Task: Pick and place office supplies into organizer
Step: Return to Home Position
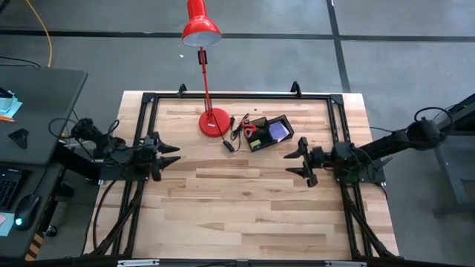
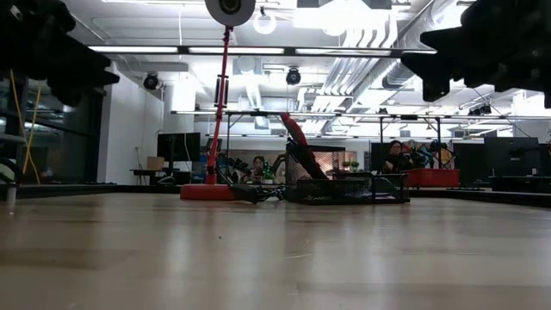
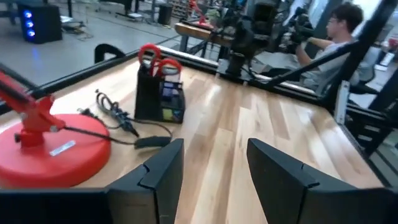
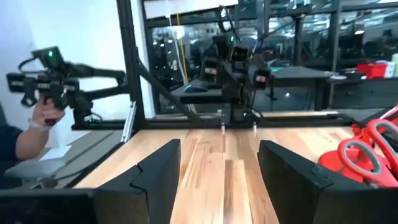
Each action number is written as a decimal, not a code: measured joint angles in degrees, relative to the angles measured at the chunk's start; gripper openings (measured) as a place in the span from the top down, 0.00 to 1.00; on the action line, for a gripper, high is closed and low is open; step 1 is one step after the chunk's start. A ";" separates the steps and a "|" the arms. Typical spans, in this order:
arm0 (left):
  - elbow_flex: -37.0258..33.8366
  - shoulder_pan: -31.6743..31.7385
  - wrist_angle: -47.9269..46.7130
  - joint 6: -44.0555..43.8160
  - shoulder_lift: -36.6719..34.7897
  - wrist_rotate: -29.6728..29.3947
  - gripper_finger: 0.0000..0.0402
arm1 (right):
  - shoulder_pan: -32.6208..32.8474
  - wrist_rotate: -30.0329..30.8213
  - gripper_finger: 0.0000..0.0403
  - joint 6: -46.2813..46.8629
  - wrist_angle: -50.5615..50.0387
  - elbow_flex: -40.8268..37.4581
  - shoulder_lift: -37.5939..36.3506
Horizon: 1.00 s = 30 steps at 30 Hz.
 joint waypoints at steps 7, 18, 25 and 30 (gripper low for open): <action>6.40 -1.19 -6.94 1.23 0.00 -2.43 0.58 | -6.37 -3.33 0.49 1.88 -14.04 -0.07 -10.31; 7.74 -1.19 -9.01 -1.51 0.02 -8.94 0.58 | -12.37 -9.52 0.49 -0.74 -35.71 -0.07 -37.14; 7.74 -1.16 -8.49 -1.77 0.02 -14.37 0.58 | -13.18 -9.78 0.49 0.26 -49.01 -0.07 -48.81; 7.74 -1.19 -7.63 -1.76 0.11 -11.52 0.58 | -12.30 -9.24 0.49 5.70 -51.60 -0.07 -51.50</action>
